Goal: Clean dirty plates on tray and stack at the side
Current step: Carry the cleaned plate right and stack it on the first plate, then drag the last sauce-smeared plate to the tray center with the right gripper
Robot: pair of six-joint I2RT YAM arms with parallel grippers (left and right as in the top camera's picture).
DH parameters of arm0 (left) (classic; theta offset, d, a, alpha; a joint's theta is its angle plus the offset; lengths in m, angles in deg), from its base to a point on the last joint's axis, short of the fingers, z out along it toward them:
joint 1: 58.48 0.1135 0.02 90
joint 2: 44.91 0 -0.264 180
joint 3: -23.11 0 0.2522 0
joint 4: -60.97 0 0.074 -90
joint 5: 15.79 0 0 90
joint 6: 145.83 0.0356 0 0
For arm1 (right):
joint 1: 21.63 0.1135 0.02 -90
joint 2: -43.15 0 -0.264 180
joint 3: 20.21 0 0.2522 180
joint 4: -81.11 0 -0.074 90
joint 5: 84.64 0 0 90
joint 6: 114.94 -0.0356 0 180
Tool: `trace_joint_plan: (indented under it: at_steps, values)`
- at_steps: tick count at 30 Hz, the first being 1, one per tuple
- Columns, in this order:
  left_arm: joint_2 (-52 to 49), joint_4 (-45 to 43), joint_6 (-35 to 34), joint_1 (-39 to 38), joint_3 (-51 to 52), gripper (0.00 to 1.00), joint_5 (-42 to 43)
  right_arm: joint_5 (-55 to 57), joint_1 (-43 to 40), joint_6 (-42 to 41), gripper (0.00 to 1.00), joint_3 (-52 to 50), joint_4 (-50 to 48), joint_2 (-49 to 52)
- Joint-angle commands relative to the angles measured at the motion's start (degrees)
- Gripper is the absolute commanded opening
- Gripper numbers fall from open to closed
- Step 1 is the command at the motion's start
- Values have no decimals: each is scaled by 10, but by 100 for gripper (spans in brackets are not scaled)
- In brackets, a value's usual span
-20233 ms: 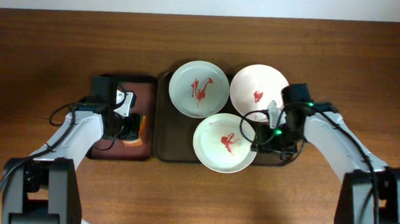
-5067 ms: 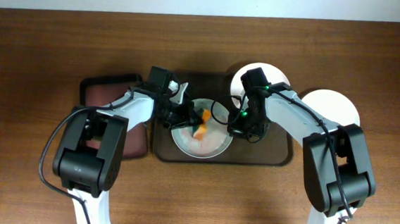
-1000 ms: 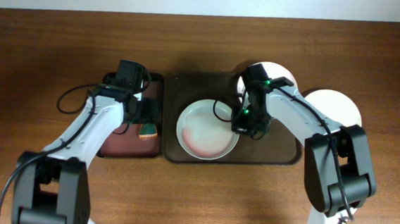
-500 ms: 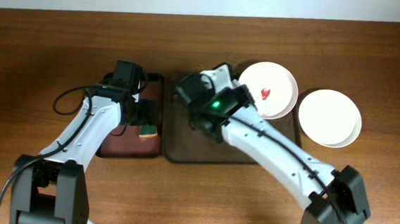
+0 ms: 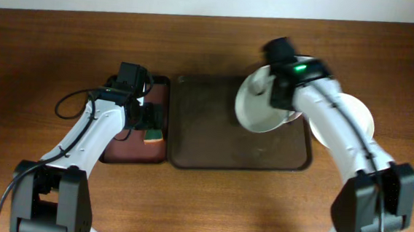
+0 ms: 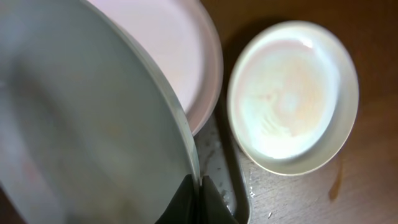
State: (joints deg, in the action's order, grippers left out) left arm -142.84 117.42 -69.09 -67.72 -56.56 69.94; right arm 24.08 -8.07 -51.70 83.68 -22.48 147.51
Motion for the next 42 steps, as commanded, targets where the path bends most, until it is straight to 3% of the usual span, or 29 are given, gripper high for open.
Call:
trace_joint_plan:
  at_steps: [1,3,6,11,12,13,17,18,20,22,23,24,25,29,32,38,42]
  values:
    - [7,1,-2,3,-6,100,5,-216,-146,-10,4,9,-2,-19]
    - [7,1,-2,3,-6,100,5,-267,-257,-1,4,7,10,-19]
    - [7,1,-2,3,-6,100,5,-264,-352,9,4,-28,15,-18]
    - [7,1,-2,3,-6,100,5,-258,-422,10,4,-113,-40,-17]
    - [7,1,-2,3,-6,100,5,-258,-421,10,9,-114,-44,-17]
    - [7,1,-2,3,-6,100,5,-260,-416,10,45,-114,-46,-17]
    - [7,-6,12,2,-6,98,35,-325,-355,110,50,-114,-48,-17]
    - [12,-31,60,-8,-6,89,72,-322,-334,120,50,-114,-49,-17]
    - [19,-89,70,-44,-6,86,91,-320,-299,120,50,-114,-49,-17]
    - [18,-123,69,-89,-6,60,94,-320,-289,130,50,-114,-47,-17]
    - [17,-136,69,-119,-6,28,94,-320,-289,130,50,-114,-44,-17]
    - [14,-143,55,-134,-6,9,94,-320,-289,130,50,-114,-43,-17]
    - [3,-147,14,-151,-6,1,94,-320,-289,130,49,-114,-41,-17]
    - [-66,-145,-71,-159,-6,0,59,-320,-289,130,49,-114,-35,-17]
    - [-76,-139,-71,-159,-6,0,-38,-320,-289,130,47,-114,-33,-17]
    - [-110,-136,-71,-159,-6,0,-52,-320,-289,130,45,-114,-24,-17]
    - [-110,-125,-71,-158,-6,0,-133,-320,-289,130,44,-114,-21,-17]
